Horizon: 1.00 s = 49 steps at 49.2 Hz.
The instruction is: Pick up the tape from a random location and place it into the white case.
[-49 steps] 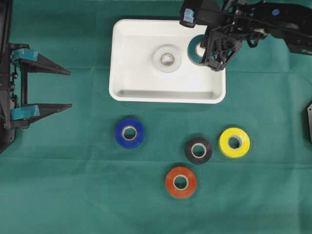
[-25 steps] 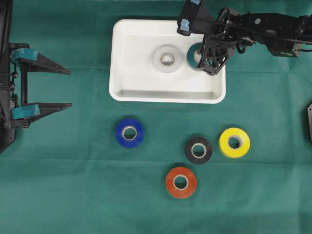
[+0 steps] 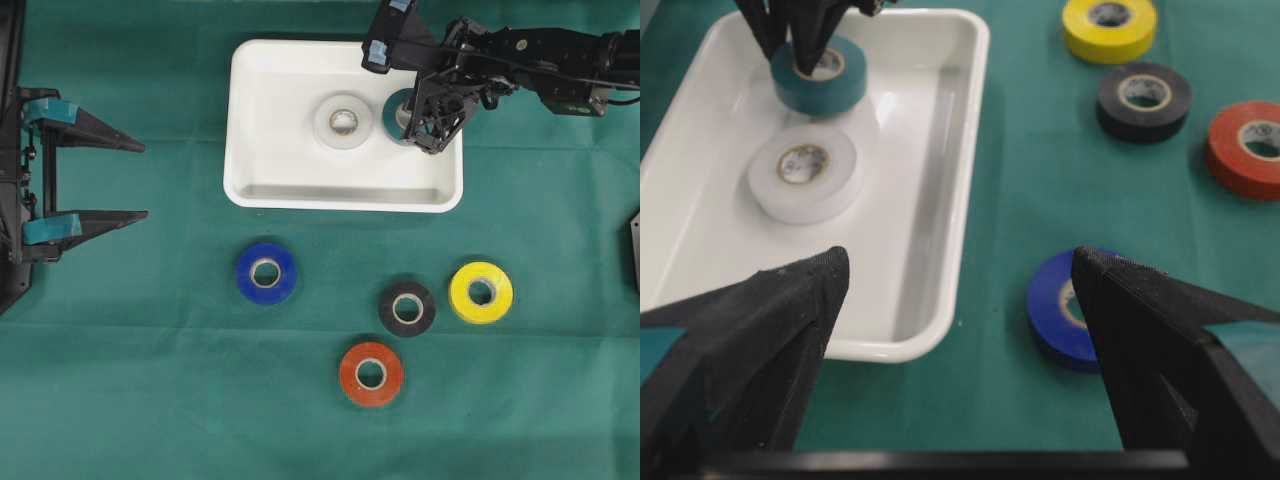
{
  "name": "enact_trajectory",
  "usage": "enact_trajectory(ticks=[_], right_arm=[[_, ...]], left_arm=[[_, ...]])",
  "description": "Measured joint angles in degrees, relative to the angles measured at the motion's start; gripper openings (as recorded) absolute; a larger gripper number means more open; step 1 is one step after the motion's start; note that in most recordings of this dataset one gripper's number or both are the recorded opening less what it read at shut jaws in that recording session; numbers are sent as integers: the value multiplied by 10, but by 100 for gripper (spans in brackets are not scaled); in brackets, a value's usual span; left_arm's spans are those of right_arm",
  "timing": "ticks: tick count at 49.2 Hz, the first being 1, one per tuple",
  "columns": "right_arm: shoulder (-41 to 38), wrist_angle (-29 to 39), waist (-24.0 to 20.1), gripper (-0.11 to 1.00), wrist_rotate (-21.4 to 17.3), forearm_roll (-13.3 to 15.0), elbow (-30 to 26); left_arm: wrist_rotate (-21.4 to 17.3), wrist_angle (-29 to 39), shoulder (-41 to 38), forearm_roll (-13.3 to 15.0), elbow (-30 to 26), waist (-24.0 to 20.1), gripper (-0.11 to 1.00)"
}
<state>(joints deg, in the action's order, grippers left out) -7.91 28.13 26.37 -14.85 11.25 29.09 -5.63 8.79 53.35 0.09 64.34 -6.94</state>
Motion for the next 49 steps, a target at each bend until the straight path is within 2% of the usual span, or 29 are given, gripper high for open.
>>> enact_trajectory(ticks=[15,16,23,27,41,49], right_arm=[[0,8,1,29,0,-1,-1],[0,8,0,33,0,-1,0],[0,8,0,76,0,-1,0],[0,8,1,91,0,2,0],[0,9,1,89,0,5,-1],[11,34,1,89,1,5,-3]], left_arm=[[0,0,0,0,1,0,98],[0,-1,0,0,0,0,98],[0,-1,0,0,0,0,98],[0,2,0,0,0,0,98],[-1,4,0,0,0,0,98],[-1,4,0,0,0,0,98]])
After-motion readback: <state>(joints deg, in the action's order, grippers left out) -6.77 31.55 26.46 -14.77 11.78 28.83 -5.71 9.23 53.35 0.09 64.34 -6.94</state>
